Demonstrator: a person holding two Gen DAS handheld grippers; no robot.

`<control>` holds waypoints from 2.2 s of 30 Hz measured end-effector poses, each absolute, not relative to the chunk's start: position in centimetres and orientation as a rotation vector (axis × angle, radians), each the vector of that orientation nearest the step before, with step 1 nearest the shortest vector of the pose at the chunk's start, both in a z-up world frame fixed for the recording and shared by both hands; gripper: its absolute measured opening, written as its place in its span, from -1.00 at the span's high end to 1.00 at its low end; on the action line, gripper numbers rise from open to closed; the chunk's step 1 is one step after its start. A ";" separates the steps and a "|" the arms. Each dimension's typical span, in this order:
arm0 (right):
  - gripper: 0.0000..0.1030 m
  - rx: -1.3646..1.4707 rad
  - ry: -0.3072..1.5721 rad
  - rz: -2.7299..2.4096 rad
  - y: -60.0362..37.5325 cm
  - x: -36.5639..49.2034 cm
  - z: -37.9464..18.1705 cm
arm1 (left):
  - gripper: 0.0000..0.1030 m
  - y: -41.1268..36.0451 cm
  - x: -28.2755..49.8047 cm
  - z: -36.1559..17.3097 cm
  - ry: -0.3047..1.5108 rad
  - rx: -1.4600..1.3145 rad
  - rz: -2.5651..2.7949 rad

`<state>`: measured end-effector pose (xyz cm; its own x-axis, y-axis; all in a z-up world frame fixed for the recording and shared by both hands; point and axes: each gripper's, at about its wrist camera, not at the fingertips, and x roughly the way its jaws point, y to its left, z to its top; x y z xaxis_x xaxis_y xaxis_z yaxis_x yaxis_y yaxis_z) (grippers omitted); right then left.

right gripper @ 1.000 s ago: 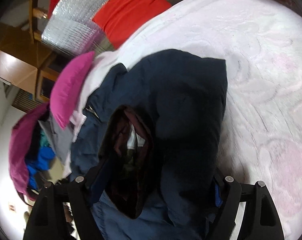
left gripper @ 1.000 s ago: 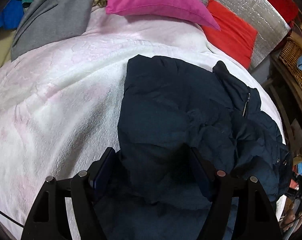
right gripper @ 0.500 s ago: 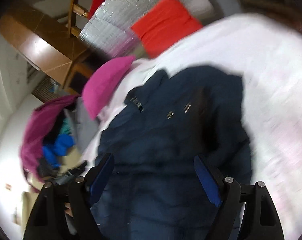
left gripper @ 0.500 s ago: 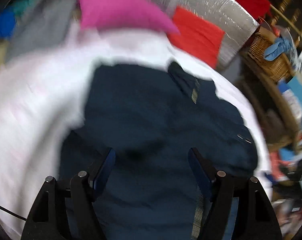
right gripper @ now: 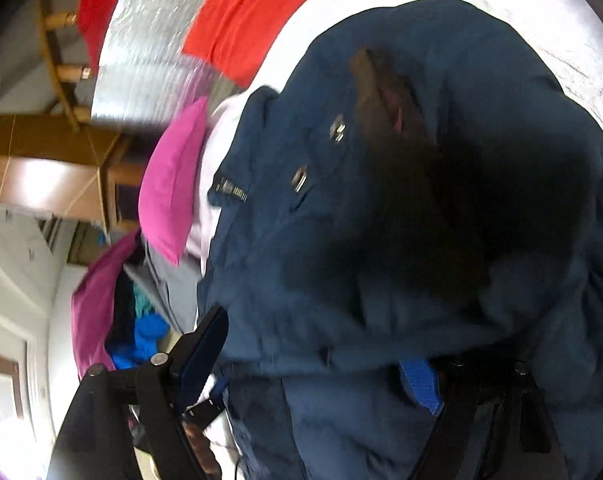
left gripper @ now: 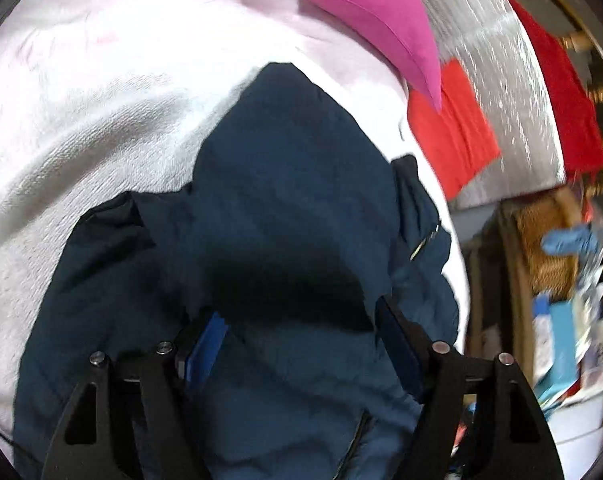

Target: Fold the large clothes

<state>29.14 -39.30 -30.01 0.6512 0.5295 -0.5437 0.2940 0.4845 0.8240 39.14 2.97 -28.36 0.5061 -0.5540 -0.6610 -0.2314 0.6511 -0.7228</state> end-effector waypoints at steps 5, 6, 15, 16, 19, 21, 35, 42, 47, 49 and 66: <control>0.28 1.037 0.892 0.079 -39.3 29.8 -30.0 | 0.34 3.1 39.8 -28.7 1.010 -0.915 -0.225; 0.35 0.996 0.876 0.066 -39.0 29.8 -29.3 | 0.39 3.0 39.7 -28.4 0.998 -0.912 -0.233; 0.39 0.818 0.896 0.025 -38.0 30.2 -28.5 | 0.28 2.0 39.1 -28.7 1.072 -0.806 -0.184; 0.36 0.844 0.915 0.034 -38.2 30.3 -29.1 | 0.24 2.1 39.2 -28.6 1.075 -0.816 -0.194; 0.23 0.850 0.930 0.062 -38.4 29.8 -28.7 | 0.01 2.3 38.9 -28.3 1.091 -0.804 -0.203; -0.14 0.840 0.945 0.084 -38.7 29.3 -28.5 | -0.08 2.4 38.5 -28.2 1.104 -0.809 -0.219; -0.31 0.858 0.827 0.188 -47.0 22.7 -24.4 | -0.21 8.0 35.4 -24.6 1.032 -0.815 -0.268; -0.53 0.922 0.792 -0.019 -49.1 24.8 -25.6 | -0.36 7.9 37.5 -24.8 0.938 -0.750 -0.151; -0.82 0.834 0.844 -0.062 -47.3 27.9 -26.6 | -0.51 6.5 39.5 -25.6 0.939 -0.705 -0.156; -0.94 0.798 0.863 -0.063 -46.6 28.7 -27.1 | -0.52 5.7 40.3 -26.4 0.990 -0.677 -0.162; 0.06 0.376 0.912 -0.174 -41.1 30.5 -26.7 | -0.35 5.3 40.0 -28.0 1.048 -0.600 -0.139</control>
